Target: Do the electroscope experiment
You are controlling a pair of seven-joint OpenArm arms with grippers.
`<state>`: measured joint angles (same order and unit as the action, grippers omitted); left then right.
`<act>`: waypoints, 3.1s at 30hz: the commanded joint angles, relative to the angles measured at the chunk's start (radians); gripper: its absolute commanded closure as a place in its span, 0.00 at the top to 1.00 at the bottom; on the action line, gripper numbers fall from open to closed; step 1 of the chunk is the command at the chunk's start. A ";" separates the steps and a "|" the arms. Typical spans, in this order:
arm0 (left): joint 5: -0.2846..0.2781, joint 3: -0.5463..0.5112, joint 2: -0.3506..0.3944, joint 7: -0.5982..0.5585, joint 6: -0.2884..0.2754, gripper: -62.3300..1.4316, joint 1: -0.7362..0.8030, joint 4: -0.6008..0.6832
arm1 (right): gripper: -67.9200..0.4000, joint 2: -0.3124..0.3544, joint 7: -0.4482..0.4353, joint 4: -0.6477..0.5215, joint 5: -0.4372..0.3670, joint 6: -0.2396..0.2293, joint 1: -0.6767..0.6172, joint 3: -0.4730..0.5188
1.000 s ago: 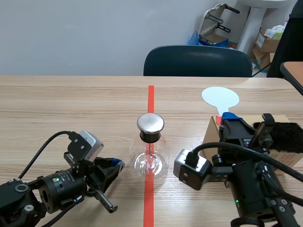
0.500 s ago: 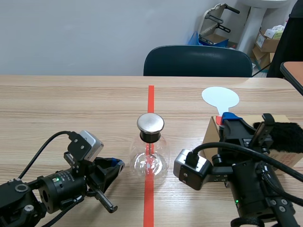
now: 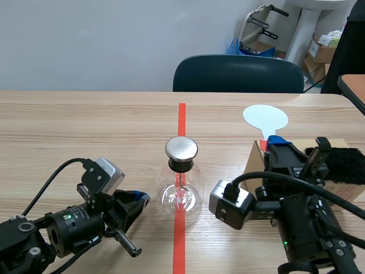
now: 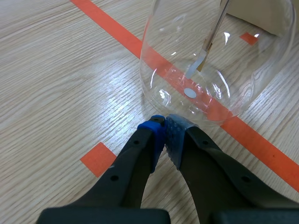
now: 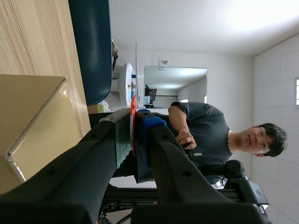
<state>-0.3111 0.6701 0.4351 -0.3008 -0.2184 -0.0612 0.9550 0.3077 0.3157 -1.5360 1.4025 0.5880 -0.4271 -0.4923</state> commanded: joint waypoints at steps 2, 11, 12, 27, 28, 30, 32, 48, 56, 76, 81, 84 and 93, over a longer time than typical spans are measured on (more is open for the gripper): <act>-0.006 -0.003 -0.002 -0.014 -0.004 0.07 0.000 0.019 | 0.03 0.005 0.004 -0.008 0.000 0.014 0.008 0.010; -0.006 -0.003 -0.002 -0.013 -0.004 0.07 0.000 0.019 | 0.03 0.005 0.000 -0.008 0.000 0.014 0.008 0.010; -0.006 -0.003 -0.002 -0.014 -0.004 0.07 0.000 0.019 | 0.03 0.005 0.000 -0.008 0.000 0.014 0.008 0.010; -0.011 -0.003 0.026 -0.047 -0.013 0.44 0.000 0.019 | 0.03 0.005 -0.001 -0.008 0.000 0.018 0.008 0.010; -0.011 -0.003 0.034 -0.053 -0.026 0.50 0.000 0.019 | 0.03 0.005 -0.001 -0.008 0.000 0.018 0.008 0.010; -0.011 -0.003 0.056 -0.076 -0.068 0.61 0.000 0.019 | 0.03 0.005 -0.001 -0.008 0.000 0.018 0.008 0.010; -0.025 -0.003 0.085 -0.110 -0.116 0.69 0.000 0.019 | 0.03 0.005 0.000 -0.008 0.000 0.018 0.008 0.010; -0.161 -0.003 0.378 -0.312 -0.409 0.83 0.097 0.158 | 0.03 0.006 -0.144 -0.082 -0.010 0.195 -0.133 0.128; -0.160 -0.003 0.527 -0.438 -0.407 0.83 0.252 0.285 | 0.03 0.005 -0.331 -0.230 -0.127 0.195 -0.335 0.304; -0.118 -0.005 0.656 -0.679 -0.174 0.83 0.444 0.375 | 0.03 -0.026 -1.070 -0.047 -0.614 0.195 -0.352 0.742; -0.058 -0.005 0.677 -0.702 -0.117 0.85 0.489 0.426 | 0.03 -0.070 -1.116 0.084 -0.588 0.195 -0.257 0.769; -0.055 -0.005 0.680 -0.701 -0.079 0.85 0.514 0.452 | 0.03 -0.084 -1.116 0.144 -0.557 0.195 -0.205 0.774; -0.035 -0.005 0.679 -0.698 -0.022 0.85 0.532 0.473 | 0.03 -0.087 -1.004 0.292 -0.393 0.195 -0.092 0.774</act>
<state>-0.3412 0.6689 1.1114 -0.9798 -0.2386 0.4709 1.4128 0.2108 -0.6918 -1.2312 1.0153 0.7246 -0.5232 0.2684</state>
